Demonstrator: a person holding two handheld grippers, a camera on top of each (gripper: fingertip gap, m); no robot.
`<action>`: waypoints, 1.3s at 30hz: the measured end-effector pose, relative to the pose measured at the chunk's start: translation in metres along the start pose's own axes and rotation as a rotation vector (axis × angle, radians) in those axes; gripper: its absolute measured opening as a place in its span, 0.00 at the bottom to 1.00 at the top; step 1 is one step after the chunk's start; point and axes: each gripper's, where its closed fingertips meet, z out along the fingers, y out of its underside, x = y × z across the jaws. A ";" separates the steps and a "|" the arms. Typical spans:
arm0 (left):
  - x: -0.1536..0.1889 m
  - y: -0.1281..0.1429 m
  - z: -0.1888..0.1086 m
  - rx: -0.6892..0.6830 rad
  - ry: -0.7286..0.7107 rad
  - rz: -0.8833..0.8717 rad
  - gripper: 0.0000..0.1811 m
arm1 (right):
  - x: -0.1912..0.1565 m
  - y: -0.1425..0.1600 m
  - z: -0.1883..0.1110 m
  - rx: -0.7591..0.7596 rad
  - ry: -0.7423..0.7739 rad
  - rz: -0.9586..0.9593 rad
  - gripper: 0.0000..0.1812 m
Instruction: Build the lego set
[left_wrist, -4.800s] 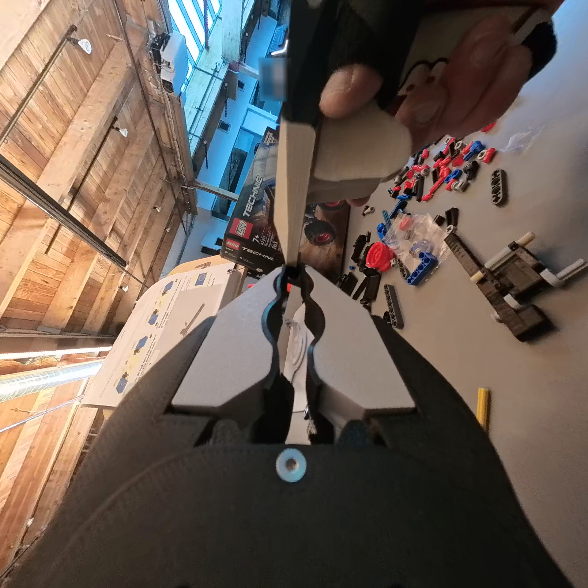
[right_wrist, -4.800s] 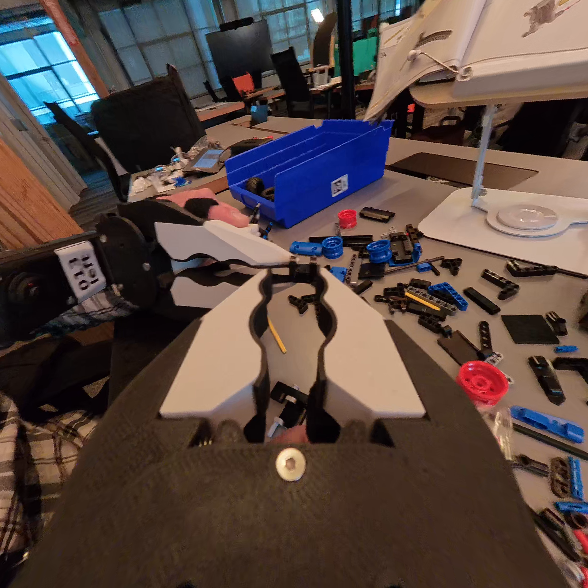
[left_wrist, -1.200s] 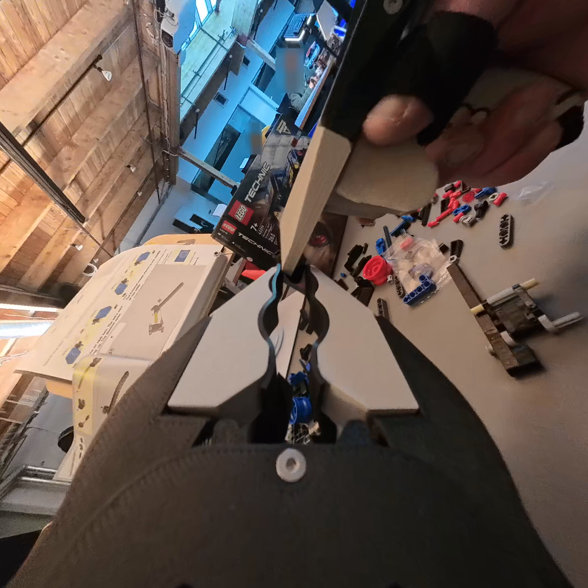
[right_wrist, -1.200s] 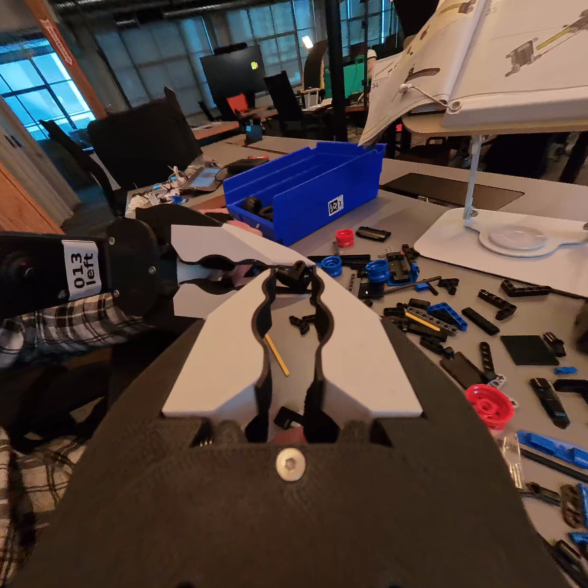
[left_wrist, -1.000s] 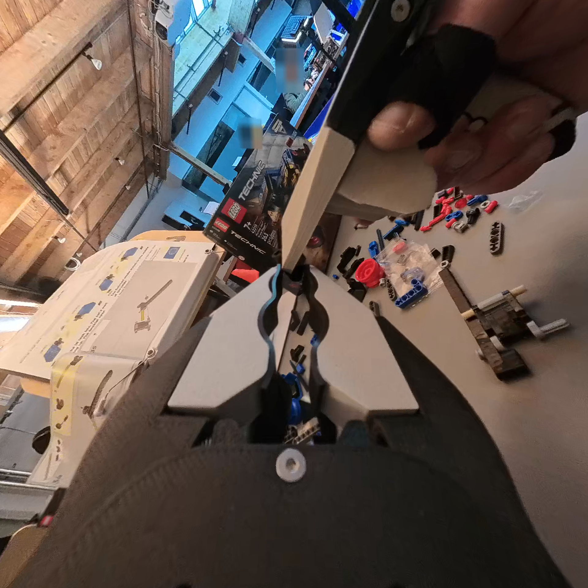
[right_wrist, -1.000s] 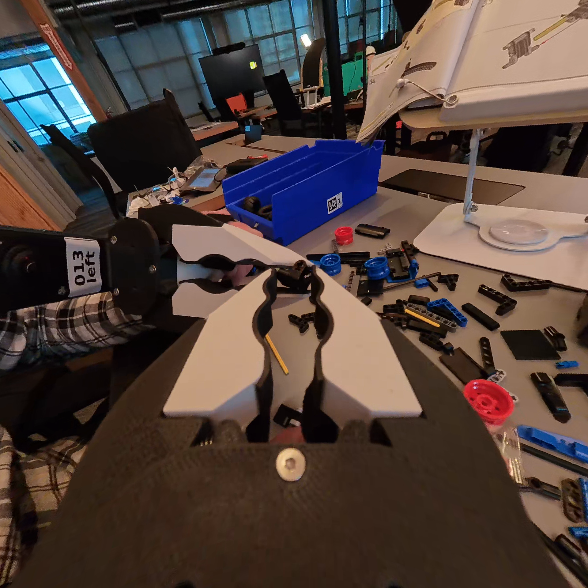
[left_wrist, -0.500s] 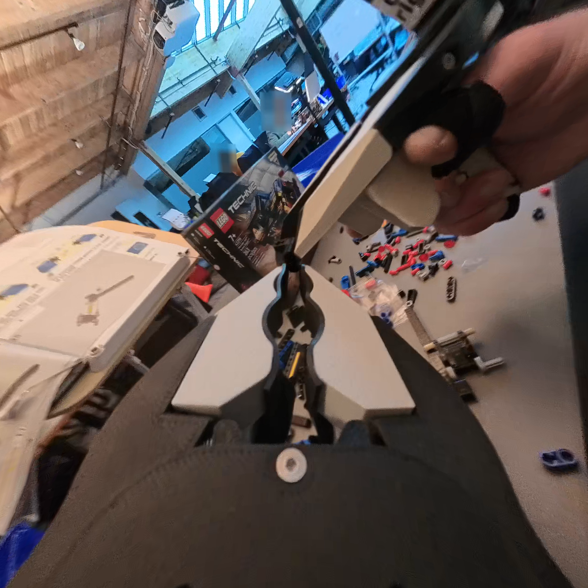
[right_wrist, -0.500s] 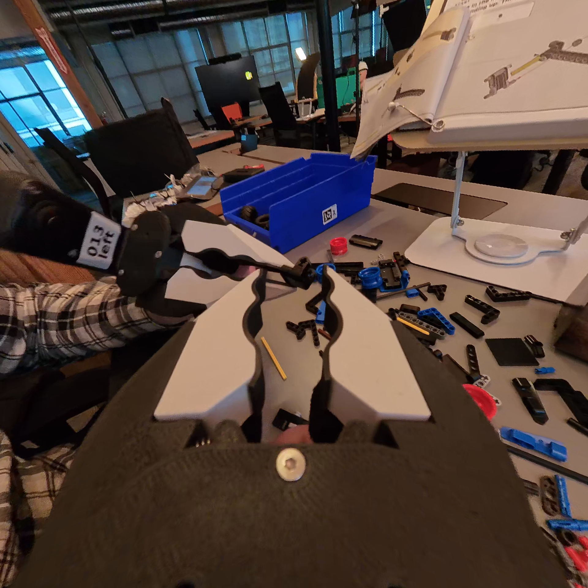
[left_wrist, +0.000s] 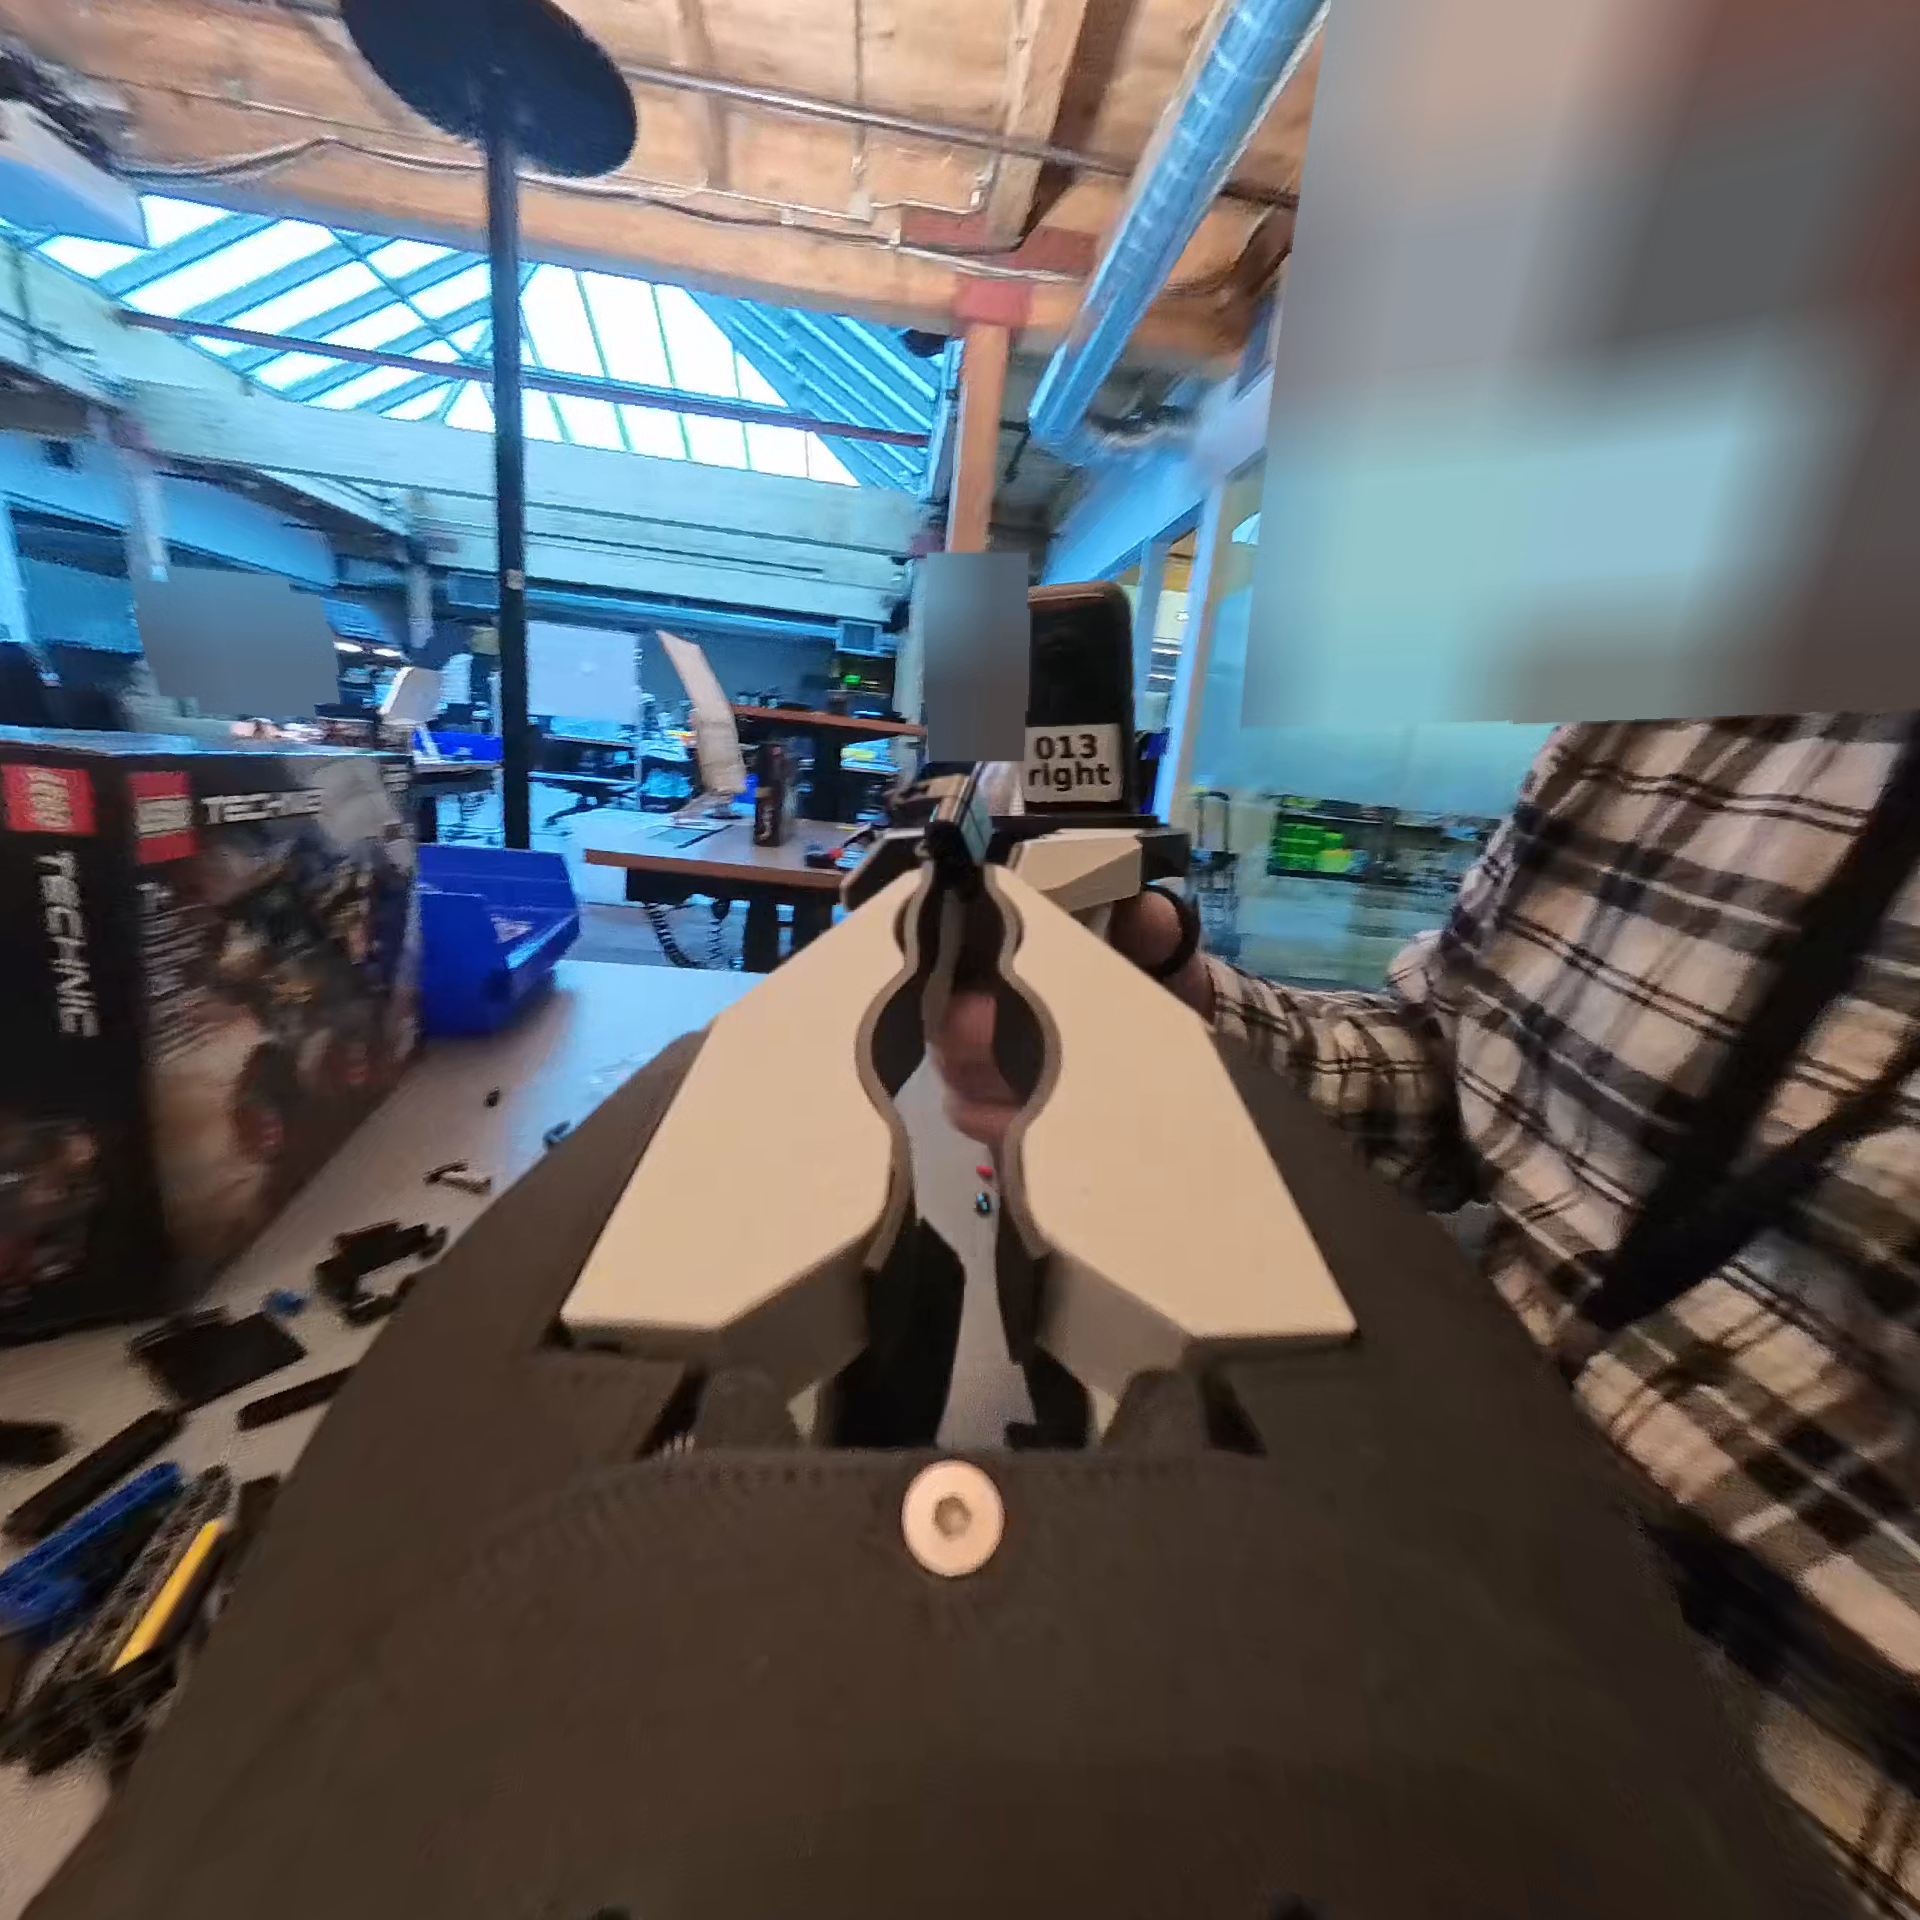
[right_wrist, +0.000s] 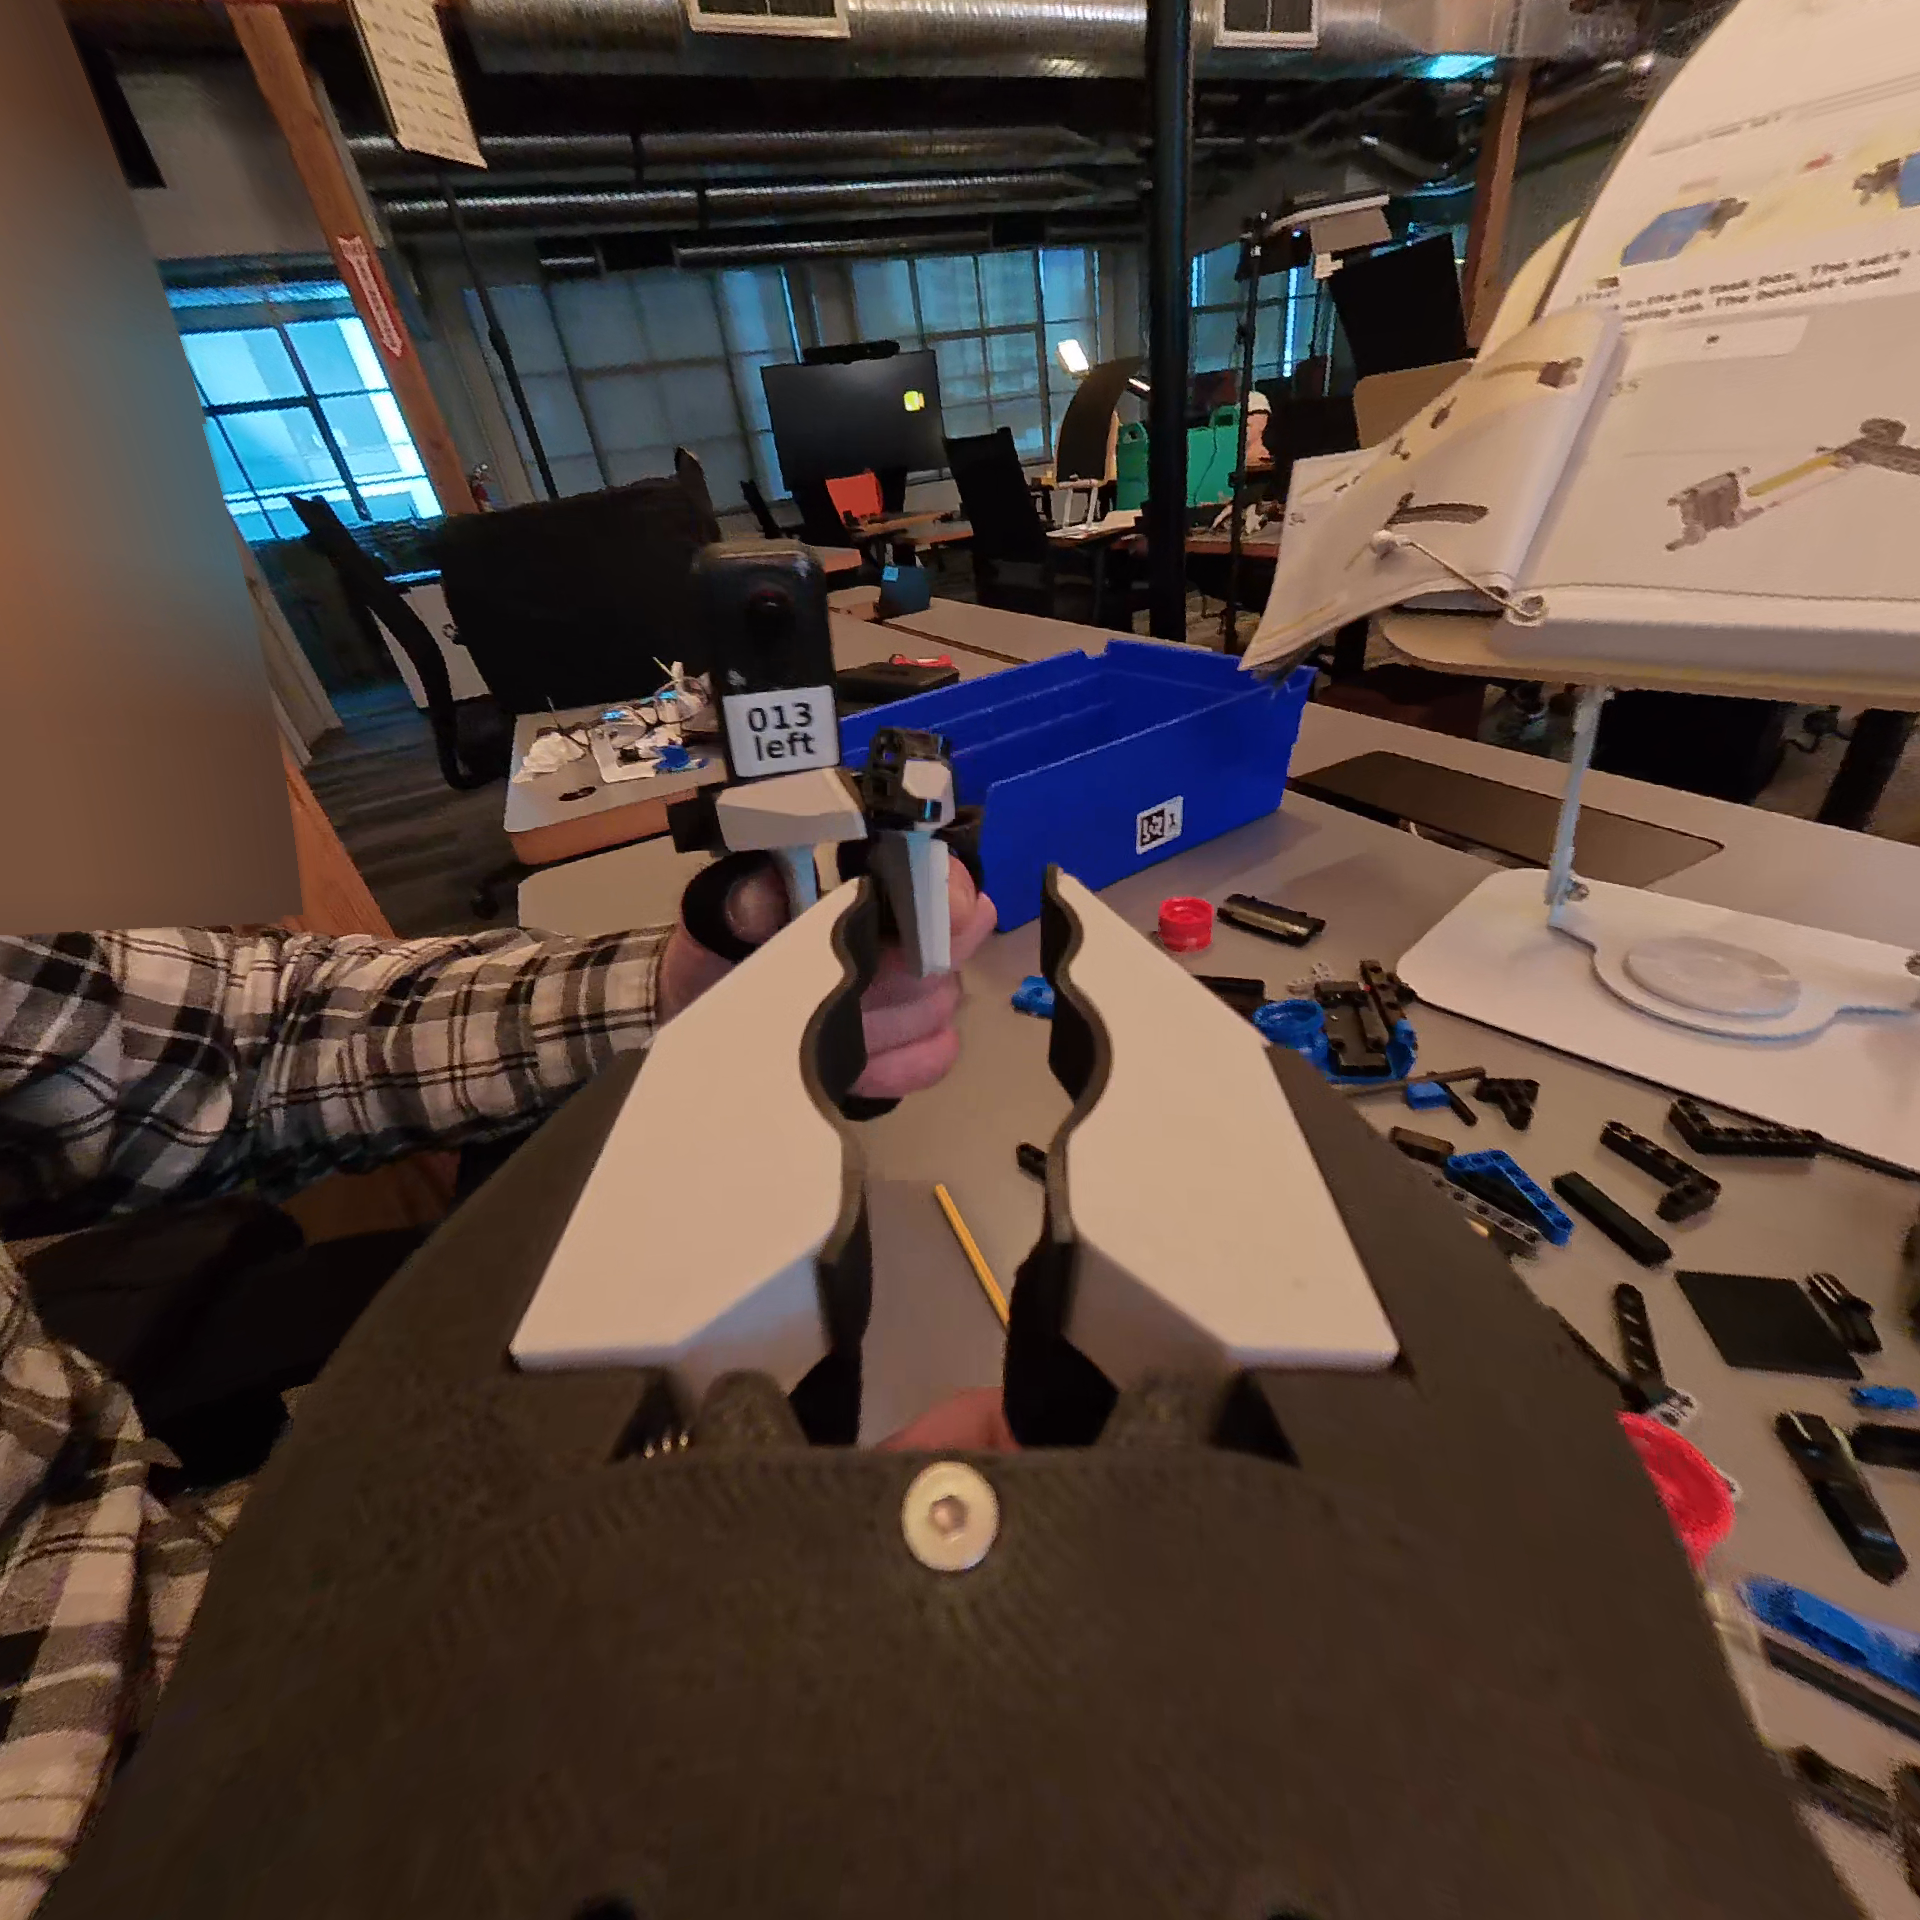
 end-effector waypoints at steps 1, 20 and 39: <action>0.003 0.001 0.001 0.001 0.021 -0.008 0.03 | -0.003 -0.001 0.002 0.003 -0.011 -0.001 0.17; 0.019 0.001 -0.005 0.040 0.163 -0.117 0.03 | -0.029 -0.013 0.011 -0.006 0.113 -0.323 0.10; 0.024 0.054 0.021 -0.250 0.086 0.045 0.00 | -0.024 0.002 -0.025 0.027 0.026 -0.031 0.12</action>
